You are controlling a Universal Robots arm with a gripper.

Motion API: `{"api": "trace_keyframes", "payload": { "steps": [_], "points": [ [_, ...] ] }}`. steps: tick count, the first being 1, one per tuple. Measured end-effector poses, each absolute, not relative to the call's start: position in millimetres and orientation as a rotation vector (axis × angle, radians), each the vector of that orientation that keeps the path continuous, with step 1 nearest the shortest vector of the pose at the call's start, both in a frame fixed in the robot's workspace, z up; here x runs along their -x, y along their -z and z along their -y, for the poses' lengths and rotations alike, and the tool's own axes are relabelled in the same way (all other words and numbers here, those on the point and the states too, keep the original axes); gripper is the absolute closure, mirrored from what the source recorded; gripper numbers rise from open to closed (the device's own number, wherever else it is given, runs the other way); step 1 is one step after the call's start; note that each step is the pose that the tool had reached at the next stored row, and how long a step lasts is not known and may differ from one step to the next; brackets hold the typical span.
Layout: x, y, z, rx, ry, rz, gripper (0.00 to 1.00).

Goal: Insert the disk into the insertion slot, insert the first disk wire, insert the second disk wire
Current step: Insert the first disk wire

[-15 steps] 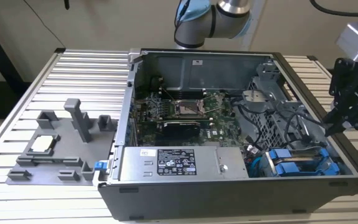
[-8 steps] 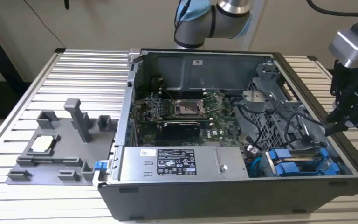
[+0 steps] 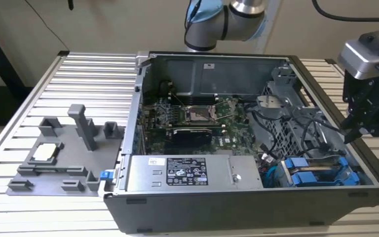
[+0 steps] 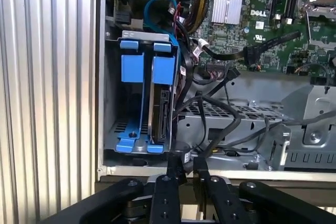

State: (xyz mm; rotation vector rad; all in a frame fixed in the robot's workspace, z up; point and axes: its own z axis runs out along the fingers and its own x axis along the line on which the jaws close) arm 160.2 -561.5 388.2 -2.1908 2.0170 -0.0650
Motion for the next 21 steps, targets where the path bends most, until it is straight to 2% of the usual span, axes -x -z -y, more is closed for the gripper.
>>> {"api": "trace_keyframes", "payload": {
  "steps": [9,20,21],
  "points": [
    [-160.2,-386.3,561.3,2.268,0.131,-1.975,0.73],
    [-160.2,-378.2,561.3,2.271,0.141,-1.965,0.73],
    [-160.2,-378.2,561.3,2.271,0.141,-1.965,0.76]
  ]
}}
